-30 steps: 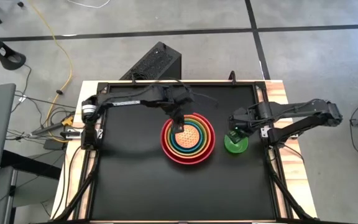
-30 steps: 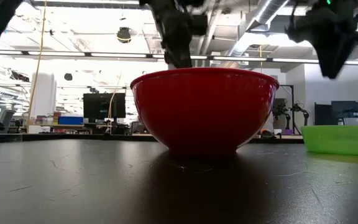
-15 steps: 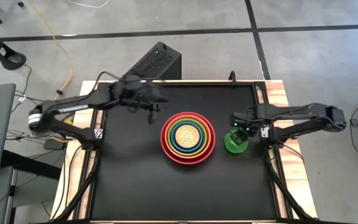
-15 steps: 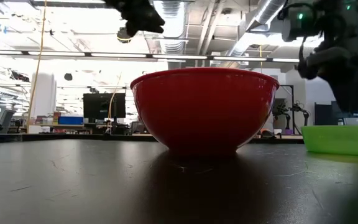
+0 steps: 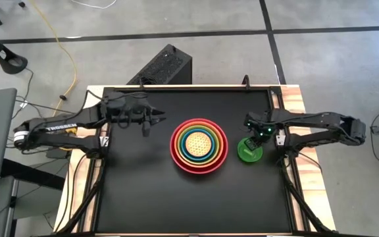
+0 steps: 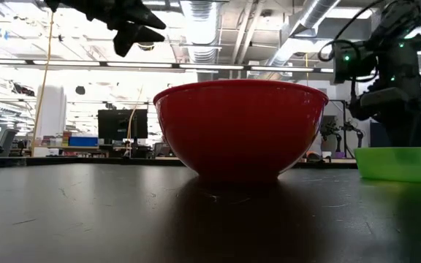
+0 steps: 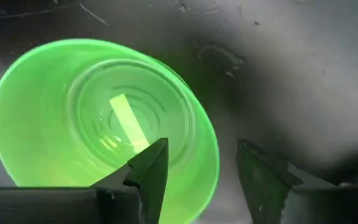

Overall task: Nest bowls inside each other
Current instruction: Stack the green bowl on top of the orange patterned bowl

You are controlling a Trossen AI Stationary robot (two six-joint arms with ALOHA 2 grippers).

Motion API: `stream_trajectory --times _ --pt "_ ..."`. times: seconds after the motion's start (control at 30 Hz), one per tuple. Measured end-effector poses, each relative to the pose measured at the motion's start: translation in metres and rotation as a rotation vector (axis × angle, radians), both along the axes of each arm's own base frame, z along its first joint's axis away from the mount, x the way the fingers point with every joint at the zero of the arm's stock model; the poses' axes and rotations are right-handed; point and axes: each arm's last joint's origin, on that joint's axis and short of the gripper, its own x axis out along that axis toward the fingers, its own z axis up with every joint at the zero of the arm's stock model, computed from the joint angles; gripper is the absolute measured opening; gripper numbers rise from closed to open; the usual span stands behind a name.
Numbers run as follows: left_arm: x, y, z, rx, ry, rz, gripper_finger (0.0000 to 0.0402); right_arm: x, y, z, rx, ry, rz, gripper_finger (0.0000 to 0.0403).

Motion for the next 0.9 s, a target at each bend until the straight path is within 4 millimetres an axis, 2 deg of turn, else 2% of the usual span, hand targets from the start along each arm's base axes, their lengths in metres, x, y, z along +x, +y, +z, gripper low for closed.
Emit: stream_trajectory --times 0.13,0.33,0.47,0.57,0.73,0.9 --pt "-0.009 -0.003 -0.001 -0.031 -0.024 0.012 0.0135 -0.003 -0.003 -0.005 0.006 0.007 -0.021 0.0157" --pt "-0.019 -0.005 0.003 -0.024 -0.034 0.036 0.0135 -0.005 -0.006 -0.005 0.009 0.01 -0.045 0.0025" --pt "-0.024 -0.006 0.004 -0.021 -0.033 0.045 0.0135 -0.006 -0.009 0.009 0.019 0.033 -0.08 0.0016" --pt "-0.027 -0.007 0.004 -0.004 -0.011 0.041 0.0135 -0.004 -0.011 0.033 0.003 0.058 -0.09 0.001" --pt "-0.035 -0.01 0.006 0.049 -0.002 0.039 0.0135 0.0 -0.015 0.094 -0.107 0.06 -0.157 0.0004" --pt "-0.043 -0.012 0.01 0.11 -0.004 0.023 0.0135 0.011 -0.009 0.162 -0.227 -0.105 -0.242 0.0002"
